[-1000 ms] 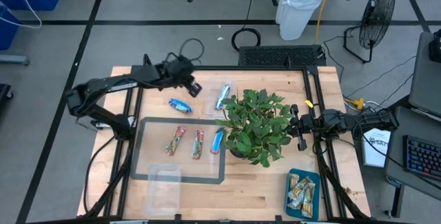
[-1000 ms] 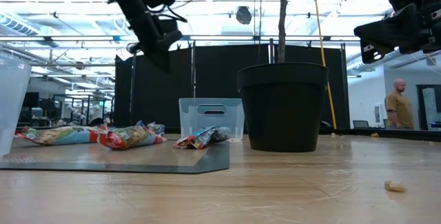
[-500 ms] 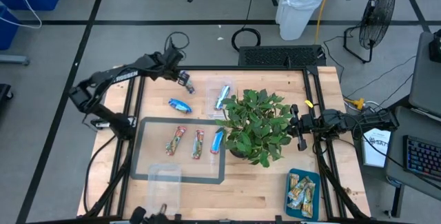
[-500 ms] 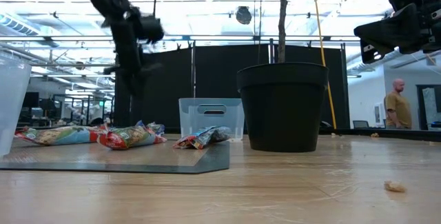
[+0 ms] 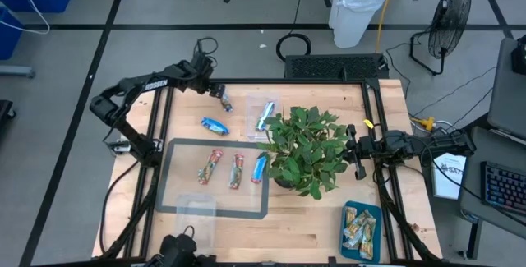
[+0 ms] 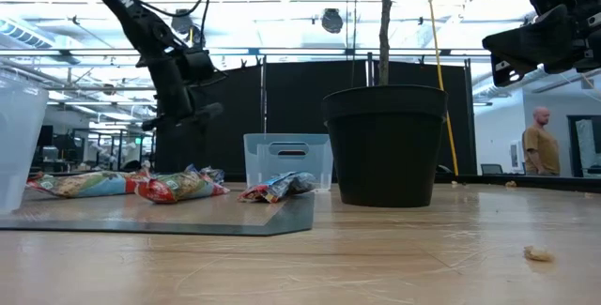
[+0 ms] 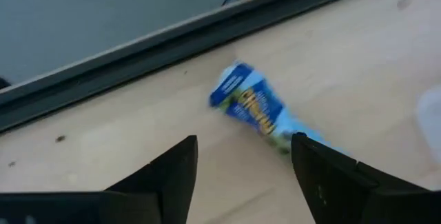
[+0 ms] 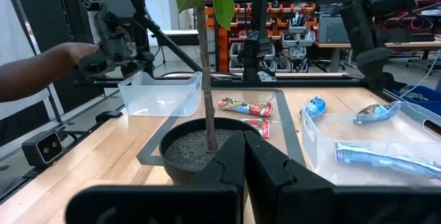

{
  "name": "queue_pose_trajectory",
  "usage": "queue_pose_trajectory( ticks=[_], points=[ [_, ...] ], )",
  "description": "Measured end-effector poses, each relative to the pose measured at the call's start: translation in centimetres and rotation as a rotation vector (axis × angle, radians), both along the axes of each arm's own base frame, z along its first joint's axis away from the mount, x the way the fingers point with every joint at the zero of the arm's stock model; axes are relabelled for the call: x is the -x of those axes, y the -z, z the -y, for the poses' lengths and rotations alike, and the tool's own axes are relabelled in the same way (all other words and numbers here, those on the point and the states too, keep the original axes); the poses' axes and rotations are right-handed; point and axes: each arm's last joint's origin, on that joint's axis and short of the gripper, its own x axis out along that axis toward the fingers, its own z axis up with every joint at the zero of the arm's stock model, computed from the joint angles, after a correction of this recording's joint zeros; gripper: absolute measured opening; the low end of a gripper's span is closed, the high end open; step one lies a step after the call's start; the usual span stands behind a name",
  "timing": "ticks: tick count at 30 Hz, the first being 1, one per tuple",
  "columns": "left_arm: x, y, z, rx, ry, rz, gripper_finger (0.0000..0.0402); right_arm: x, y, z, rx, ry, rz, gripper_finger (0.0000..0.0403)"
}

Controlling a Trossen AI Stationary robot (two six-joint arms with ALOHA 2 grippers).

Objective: Pick and place Granola Bars by type
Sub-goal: Put the top blue granola bar into the top transparent bin

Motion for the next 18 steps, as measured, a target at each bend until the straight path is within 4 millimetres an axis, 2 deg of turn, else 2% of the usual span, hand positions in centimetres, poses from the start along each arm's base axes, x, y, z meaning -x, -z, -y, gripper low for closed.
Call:
queue_pose_trajectory(
  ticks=[7,18],
  points=[
    [-0.5,0.0,0.4,0.107,0.002,0.121,0.0232,0.0,0.0,0.0,0.0,0.0,0.0,0.0],
    [-1.3,0.2,1.5,0.165,-0.087,0.106,0.0206,0.0,0.0,0.0,0.0,0.0,0.0,0.0]
  ],
)
